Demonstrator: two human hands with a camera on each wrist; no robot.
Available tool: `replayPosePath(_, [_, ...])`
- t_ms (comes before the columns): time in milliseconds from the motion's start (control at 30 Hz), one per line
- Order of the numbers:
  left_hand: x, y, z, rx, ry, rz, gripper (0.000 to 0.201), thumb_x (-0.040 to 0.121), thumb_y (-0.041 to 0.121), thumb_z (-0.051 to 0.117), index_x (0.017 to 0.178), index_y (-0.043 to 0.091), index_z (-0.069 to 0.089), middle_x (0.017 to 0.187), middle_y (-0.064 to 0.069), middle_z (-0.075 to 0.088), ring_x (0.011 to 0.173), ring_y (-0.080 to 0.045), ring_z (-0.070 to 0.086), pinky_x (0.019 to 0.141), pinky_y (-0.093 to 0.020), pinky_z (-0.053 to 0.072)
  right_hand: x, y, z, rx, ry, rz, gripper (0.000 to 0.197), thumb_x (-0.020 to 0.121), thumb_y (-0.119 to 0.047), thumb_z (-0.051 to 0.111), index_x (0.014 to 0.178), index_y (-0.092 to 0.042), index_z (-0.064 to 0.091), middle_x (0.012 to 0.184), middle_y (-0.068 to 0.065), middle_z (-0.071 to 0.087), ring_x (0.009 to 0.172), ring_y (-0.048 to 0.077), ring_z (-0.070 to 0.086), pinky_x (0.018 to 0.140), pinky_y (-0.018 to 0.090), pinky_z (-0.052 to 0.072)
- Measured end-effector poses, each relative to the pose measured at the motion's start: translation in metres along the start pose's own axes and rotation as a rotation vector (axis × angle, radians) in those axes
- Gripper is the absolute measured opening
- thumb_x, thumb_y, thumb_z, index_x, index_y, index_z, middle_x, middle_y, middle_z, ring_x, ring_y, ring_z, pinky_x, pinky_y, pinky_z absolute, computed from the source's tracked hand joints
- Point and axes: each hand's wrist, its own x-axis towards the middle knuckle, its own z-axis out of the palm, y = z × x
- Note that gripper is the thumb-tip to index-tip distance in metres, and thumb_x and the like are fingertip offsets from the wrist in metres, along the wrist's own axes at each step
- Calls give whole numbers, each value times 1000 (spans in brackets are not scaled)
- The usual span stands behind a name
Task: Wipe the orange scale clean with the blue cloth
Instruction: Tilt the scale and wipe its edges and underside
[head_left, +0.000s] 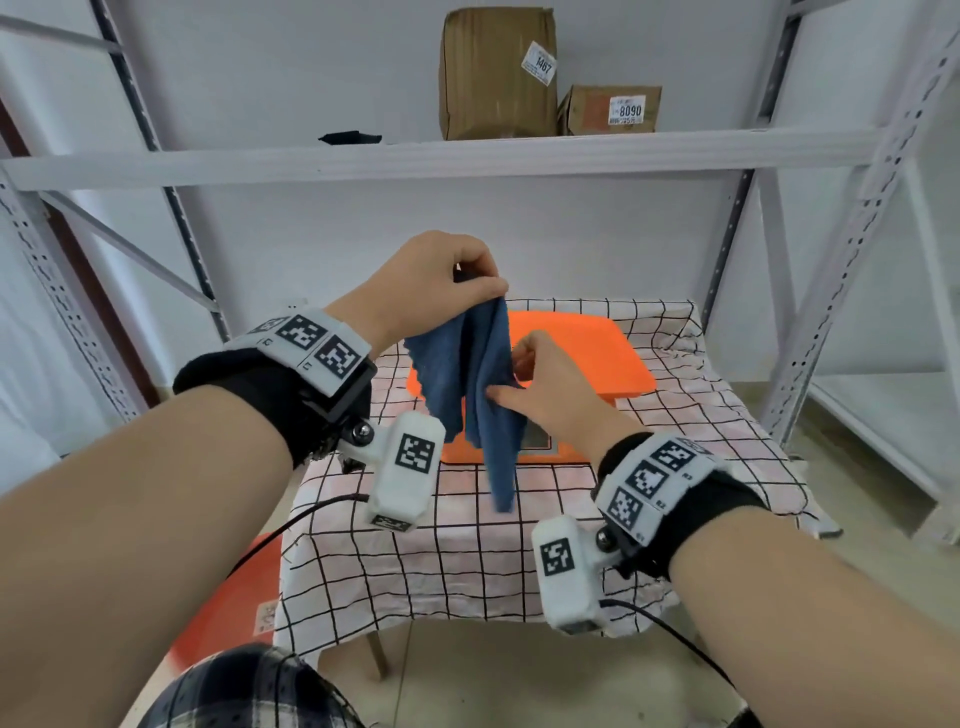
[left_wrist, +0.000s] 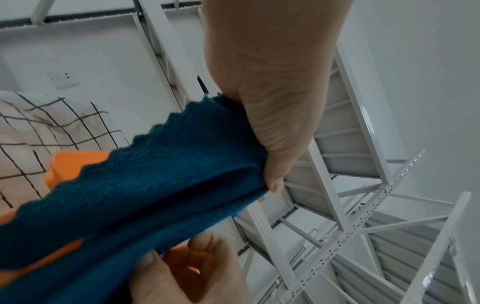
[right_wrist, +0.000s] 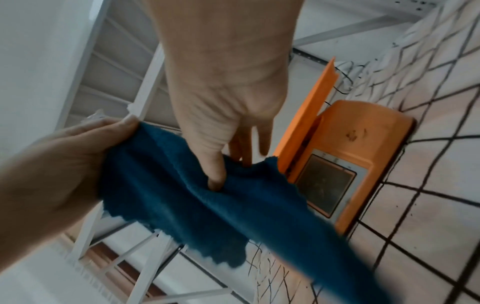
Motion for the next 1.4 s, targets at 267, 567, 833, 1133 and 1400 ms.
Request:
replayPosePath(267, [-7, -18, -11, -93, 141, -73, 11, 89, 23, 64, 84, 14, 67, 74, 15, 59, 60, 8, 49, 63, -4, 38, 9, 11, -37, -39, 84, -69, 13, 84, -6, 62, 75, -14, 58, 73, 0, 60, 69, 15, 55, 71, 32, 49])
replayPosePath(567, [-2, -26, -14, 56, 116, -74, 15, 92, 23, 59, 87, 12, 67, 82, 9, 60, 67, 14, 49, 65, 0, 33, 25, -17, -82, 31, 269, -159, 18, 99, -20, 42, 115, -20, 51, 75, -11, 46, 66, 1, 42, 63, 19, 37])
replayPosePath(833, [3, -24, -9, 24, 82, -115, 15, 90, 28, 62, 86, 14, 65, 74, 19, 55, 62, 14, 49, 62, -1, 35, 30, -32, -107, -443, 82, -313, 20, 79, -24, 73, 87, -16, 56, 75, -12, 45, 75, 12, 43, 58, 11, 31])
replayPosePath(1133, [3, -15, -3, 256, -47, -207, 24, 91, 39, 58, 83, 16, 61, 75, 6, 52, 78, -14, 48, 66, -25, 33, 27, -25, -111, -231, 138, -144, 24, 87, -27, 64, 83, -4, 69, 77, 10, 66, 72, 15, 56, 64, 27, 49])
replayPosePath(1400, [4, 29, 38, -421, -131, -561, 24, 92, 9, 50, 69, 8, 53, 67, -12, 59, 39, -8, 58, 47, -20, 52, -5, -40, -45, -24, 29, 46, 31, 93, -45, 49, 83, -15, 47, 70, -7, 50, 64, 7, 51, 50, 13, 36])
